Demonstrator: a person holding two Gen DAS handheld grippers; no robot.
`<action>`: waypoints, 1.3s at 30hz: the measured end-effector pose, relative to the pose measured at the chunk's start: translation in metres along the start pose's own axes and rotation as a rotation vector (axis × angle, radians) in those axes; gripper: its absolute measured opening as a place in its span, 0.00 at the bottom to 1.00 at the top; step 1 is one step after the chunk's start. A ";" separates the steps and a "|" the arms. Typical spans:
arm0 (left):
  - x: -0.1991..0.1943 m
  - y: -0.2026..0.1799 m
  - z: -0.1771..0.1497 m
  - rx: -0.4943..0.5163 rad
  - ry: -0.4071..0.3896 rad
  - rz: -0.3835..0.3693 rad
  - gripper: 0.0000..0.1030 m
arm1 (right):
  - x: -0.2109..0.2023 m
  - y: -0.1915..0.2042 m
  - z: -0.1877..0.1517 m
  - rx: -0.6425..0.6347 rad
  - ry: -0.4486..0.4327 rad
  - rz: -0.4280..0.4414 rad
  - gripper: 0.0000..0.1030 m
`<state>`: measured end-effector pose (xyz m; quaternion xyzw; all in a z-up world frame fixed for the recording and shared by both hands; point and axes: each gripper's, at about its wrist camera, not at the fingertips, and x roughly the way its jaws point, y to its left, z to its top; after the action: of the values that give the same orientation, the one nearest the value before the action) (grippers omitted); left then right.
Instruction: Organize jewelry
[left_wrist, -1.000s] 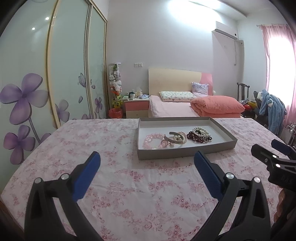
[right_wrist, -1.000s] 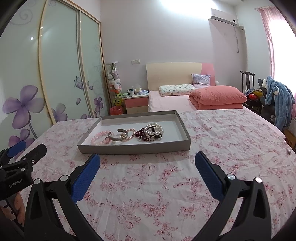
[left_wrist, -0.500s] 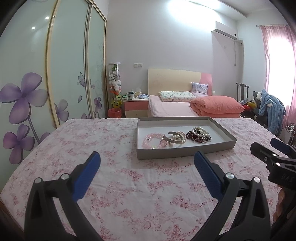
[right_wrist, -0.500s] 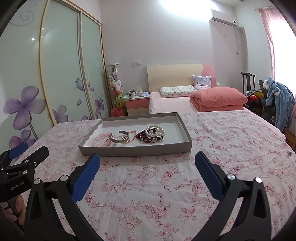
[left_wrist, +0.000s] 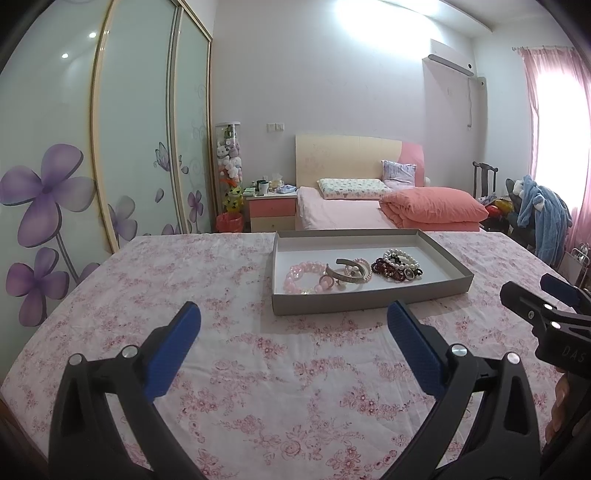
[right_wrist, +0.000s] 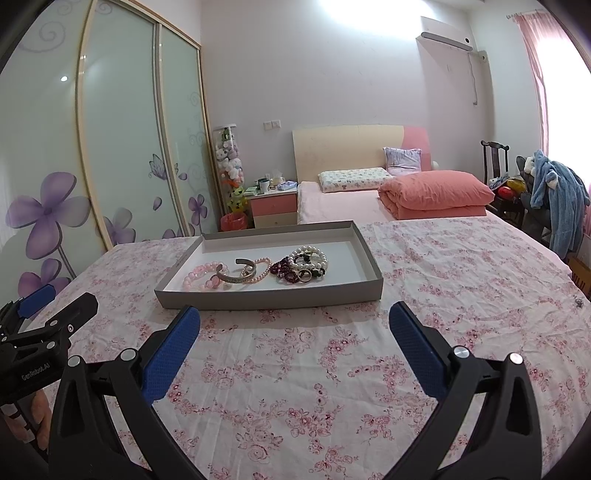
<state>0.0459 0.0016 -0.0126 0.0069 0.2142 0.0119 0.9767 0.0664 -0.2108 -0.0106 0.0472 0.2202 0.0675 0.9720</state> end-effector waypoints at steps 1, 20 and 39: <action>0.000 -0.001 0.000 0.001 0.001 0.000 0.96 | 0.000 0.000 0.000 0.000 0.000 0.000 0.98; 0.005 -0.002 -0.001 0.002 0.022 0.003 0.96 | 0.002 -0.001 -0.001 0.002 0.005 0.001 0.98; 0.005 -0.003 -0.001 0.002 0.023 0.003 0.96 | 0.001 -0.002 0.000 0.003 0.005 0.001 0.98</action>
<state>0.0504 -0.0012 -0.0157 0.0080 0.2256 0.0130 0.9741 0.0677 -0.2121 -0.0117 0.0487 0.2227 0.0677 0.9713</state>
